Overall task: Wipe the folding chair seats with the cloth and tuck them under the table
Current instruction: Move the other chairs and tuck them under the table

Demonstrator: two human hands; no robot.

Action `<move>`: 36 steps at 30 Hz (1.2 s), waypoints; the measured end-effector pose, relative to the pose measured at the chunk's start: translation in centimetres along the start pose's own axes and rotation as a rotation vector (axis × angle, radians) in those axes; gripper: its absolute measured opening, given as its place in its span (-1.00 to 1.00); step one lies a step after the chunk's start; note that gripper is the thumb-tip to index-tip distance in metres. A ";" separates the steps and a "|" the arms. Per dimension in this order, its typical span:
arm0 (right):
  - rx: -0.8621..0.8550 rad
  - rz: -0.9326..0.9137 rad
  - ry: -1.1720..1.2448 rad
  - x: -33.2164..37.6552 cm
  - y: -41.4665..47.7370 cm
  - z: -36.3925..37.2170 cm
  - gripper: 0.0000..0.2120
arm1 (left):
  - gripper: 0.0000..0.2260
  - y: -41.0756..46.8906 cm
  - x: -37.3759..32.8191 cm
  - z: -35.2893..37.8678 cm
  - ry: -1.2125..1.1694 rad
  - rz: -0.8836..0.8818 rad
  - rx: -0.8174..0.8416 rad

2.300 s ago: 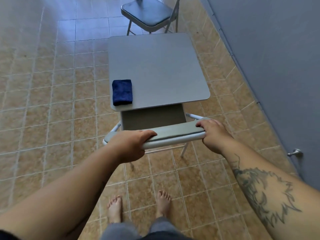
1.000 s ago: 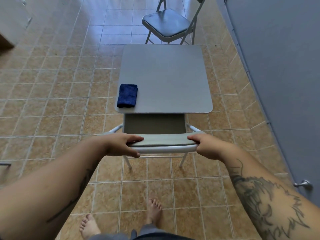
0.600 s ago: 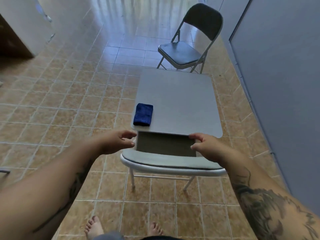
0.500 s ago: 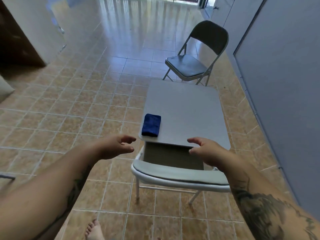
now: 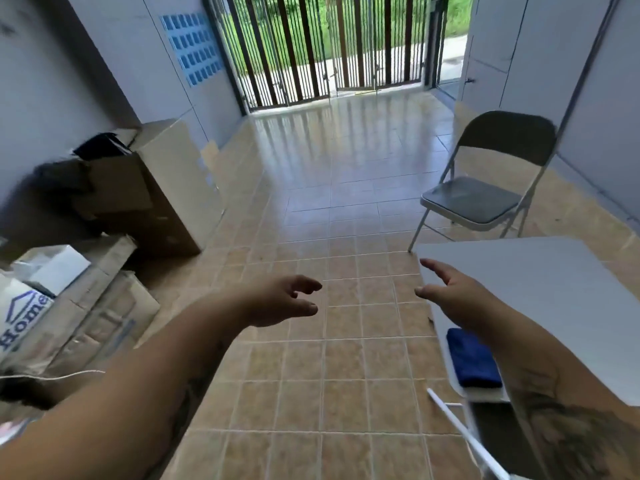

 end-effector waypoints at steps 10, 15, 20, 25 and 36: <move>-0.123 -0.100 0.137 9.4 15.4 1.7 -0.44 | -0.56 11.9 2.7 -17.4 0.146 0.147 -0.149; -0.079 -0.163 0.054 13.2 28.9 1.0 -0.45 | -0.57 21.8 3.3 -25.9 0.141 0.166 -0.283; -0.059 -0.231 -0.026 19.8 43.5 -0.9 -0.47 | -0.58 31.6 5.8 -35.7 0.054 0.115 -0.400; -0.035 -0.251 0.047 22.7 55.8 0.1 -0.49 | -0.59 40.8 10.2 -43.0 0.043 0.064 -0.405; -0.479 -0.079 0.204 20.0 72.4 -6.9 -0.52 | -0.69 70.1 -4.1 -57.5 0.345 0.449 -0.230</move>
Point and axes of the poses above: each hand's wrist, its own y-axis towards the middle knuckle, its own z-axis out of the palm, x = y × z, the point moved 10 cm from there along y, towards the middle knuckle, and after that the axes turned 2 degrees about -z, right-handed, at the moved point
